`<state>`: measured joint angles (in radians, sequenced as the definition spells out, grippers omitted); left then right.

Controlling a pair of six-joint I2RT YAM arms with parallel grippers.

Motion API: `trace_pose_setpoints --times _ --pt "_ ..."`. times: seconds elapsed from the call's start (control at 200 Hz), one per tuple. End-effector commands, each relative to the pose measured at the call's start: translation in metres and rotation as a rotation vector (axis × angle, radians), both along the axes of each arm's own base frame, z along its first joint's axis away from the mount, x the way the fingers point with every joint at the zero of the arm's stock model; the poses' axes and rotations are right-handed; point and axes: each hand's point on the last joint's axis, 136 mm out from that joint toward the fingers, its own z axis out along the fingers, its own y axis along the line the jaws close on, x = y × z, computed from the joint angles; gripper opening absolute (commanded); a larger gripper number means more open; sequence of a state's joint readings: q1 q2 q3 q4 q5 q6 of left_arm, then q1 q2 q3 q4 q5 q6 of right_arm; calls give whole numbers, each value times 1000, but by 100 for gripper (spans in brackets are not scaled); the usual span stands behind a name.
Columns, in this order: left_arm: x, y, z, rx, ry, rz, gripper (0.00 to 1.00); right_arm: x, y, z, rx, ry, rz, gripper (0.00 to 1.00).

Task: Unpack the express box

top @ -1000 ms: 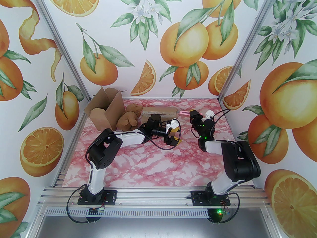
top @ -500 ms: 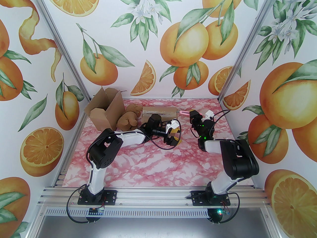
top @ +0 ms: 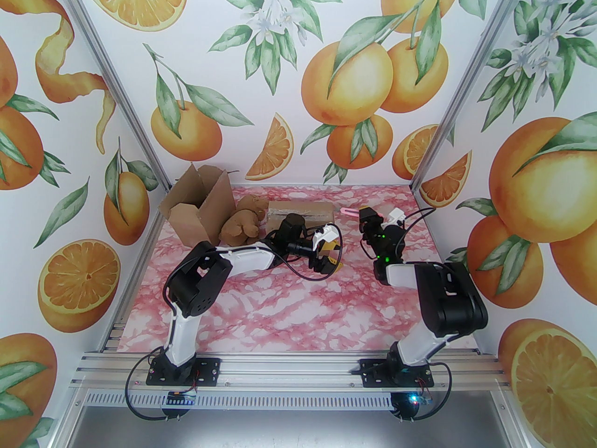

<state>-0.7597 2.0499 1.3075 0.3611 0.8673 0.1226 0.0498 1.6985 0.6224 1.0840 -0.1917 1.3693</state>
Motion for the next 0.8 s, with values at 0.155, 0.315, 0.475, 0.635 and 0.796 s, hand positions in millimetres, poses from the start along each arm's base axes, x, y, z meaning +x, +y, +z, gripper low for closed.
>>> trace_pose_setpoints --times 0.155,0.315,0.475,0.635,0.796 --pt "7 -3 2 4 -33 -8 76 7 7 26 26 -113 21 0" --pt "10 -2 -1 5 -50 -7 76 1 7 27 43 -112 26 0" --pt "16 2 -3 8 -56 2 75 -5 10 28 51 -99 43 0" --pt "23 6 -4 12 -61 18 75 -14 16 24 68 -88 68 0" --pt "33 9 -3 9 -68 36 75 -18 21 23 93 -85 86 0"
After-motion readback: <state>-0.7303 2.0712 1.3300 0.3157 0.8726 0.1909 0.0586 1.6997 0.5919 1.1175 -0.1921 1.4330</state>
